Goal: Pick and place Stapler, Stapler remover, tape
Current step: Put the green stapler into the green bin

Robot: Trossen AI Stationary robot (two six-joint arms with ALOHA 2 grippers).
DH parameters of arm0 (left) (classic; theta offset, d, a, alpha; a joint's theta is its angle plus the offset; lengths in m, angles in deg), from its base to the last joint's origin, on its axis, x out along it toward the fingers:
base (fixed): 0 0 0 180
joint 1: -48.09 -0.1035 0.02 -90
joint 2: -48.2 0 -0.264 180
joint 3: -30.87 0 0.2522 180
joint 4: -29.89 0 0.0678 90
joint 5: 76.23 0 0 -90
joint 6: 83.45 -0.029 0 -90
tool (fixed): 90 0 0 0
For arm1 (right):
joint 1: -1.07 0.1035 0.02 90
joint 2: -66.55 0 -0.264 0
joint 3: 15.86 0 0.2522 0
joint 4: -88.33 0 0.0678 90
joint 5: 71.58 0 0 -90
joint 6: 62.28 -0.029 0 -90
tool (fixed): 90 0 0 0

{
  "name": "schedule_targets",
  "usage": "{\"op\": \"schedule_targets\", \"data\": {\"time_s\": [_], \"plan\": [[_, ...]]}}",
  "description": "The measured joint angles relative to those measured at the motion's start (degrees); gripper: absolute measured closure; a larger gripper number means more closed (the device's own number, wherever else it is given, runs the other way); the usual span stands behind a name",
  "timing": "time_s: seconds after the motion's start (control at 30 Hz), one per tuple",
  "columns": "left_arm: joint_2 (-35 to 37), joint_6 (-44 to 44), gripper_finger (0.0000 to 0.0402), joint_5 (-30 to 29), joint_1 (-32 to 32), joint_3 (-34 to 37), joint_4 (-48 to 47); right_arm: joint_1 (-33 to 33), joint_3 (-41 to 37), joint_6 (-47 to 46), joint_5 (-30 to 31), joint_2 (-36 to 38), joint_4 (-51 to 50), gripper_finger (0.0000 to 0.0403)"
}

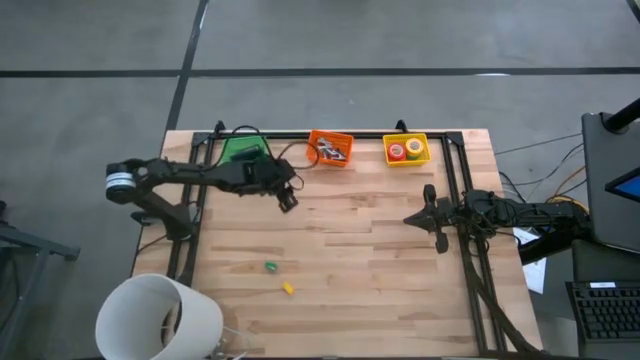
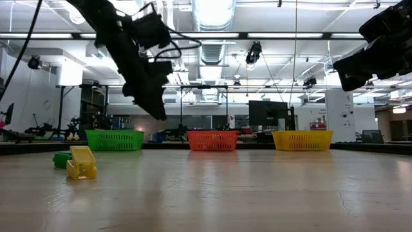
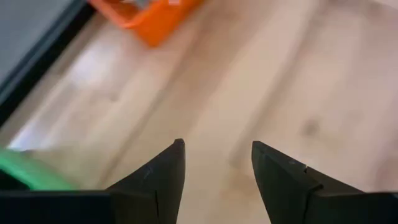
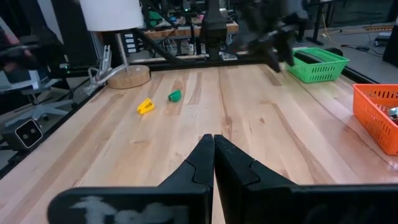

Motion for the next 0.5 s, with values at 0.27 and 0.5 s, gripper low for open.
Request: {"op": "schedule_targets", "data": {"time_s": [0.27, 0.5], "plan": [[1.8, -5.5, 0.0215, 0.9, 10.8, 0.0, -0.5, 0.0, 0.0, 0.0, 0.0, 0.0, 0.0, 0.0394], [1.8, -0.6, 0.0216, 0.9, 18.9, 0.0, -0.9, 0.0, 0.0, 0.0, 0.0, 0.0, 0.0, 0.0394]]}}
